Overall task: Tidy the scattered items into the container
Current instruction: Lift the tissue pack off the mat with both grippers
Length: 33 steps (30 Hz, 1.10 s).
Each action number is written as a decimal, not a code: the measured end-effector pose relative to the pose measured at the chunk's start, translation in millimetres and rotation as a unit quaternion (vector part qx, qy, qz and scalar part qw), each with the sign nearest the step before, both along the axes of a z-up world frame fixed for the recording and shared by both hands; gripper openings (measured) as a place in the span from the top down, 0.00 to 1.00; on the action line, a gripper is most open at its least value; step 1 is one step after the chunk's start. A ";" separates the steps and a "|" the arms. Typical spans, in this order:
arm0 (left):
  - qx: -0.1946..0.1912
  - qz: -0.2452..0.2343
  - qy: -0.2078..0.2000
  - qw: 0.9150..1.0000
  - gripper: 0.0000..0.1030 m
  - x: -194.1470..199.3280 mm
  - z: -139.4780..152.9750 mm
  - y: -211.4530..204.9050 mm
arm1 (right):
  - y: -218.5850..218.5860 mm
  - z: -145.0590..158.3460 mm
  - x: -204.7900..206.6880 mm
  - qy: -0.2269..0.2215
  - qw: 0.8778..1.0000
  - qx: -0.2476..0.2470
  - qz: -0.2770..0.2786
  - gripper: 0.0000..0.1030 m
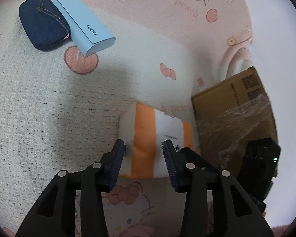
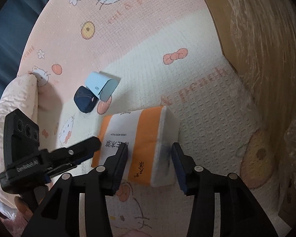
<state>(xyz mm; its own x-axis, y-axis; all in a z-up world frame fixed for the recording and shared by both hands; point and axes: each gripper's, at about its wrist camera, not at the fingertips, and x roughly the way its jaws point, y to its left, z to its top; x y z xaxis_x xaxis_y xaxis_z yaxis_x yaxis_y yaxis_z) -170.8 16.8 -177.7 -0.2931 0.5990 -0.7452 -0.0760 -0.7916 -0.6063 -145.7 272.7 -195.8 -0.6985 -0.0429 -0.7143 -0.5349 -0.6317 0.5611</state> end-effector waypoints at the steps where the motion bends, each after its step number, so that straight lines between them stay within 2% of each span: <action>1: -0.004 0.002 -0.001 1.000 0.56 0.1 -1.7 1.5 | -0.1 -0.5 0.0 0.001 1.000 0.000 -0.002 0.58; 8: 0.008 0.012 -0.012 1.000 0.59 -4.0 -10.5 1.4 | 1.1 -4.6 -0.3 0.012 1.000 0.000 -0.012 0.58; 12: -0.002 0.009 -0.004 1.000 0.61 -0.4 -3.5 2.4 | -4.1 2.7 -3.9 0.005 1.000 0.022 0.005 0.60; 14: 0.002 0.014 0.007 1.000 0.61 2.0 4.8 0.4 | -6.1 12.3 -2.3 0.015 0.999 0.031 0.002 0.60; 21: 0.004 0.021 0.063 0.998 0.61 4.6 57.5 -3.9 | -5.0 60.8 -4.9 0.049 0.997 0.061 0.010 0.60; 27: 0.013 0.035 0.106 0.994 0.61 2.4 110.0 -4.9 | -0.3 114.6 -11.5 0.068 0.992 0.101 0.026 0.60; 33: -0.017 0.017 0.172 0.985 0.61 -7.3 165.2 14.3 | 11.8 166.3 -12.6 0.089 0.988 0.127 0.024 0.60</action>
<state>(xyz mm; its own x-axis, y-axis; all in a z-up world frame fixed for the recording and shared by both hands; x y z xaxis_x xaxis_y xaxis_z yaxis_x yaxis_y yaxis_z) -178.1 31.1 -12.5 -0.5502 0.5619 -0.6177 -0.2458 -0.8159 -0.5233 -158.2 284.5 -29.5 -0.8151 0.0861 -0.5729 -0.4089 -0.7860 0.4637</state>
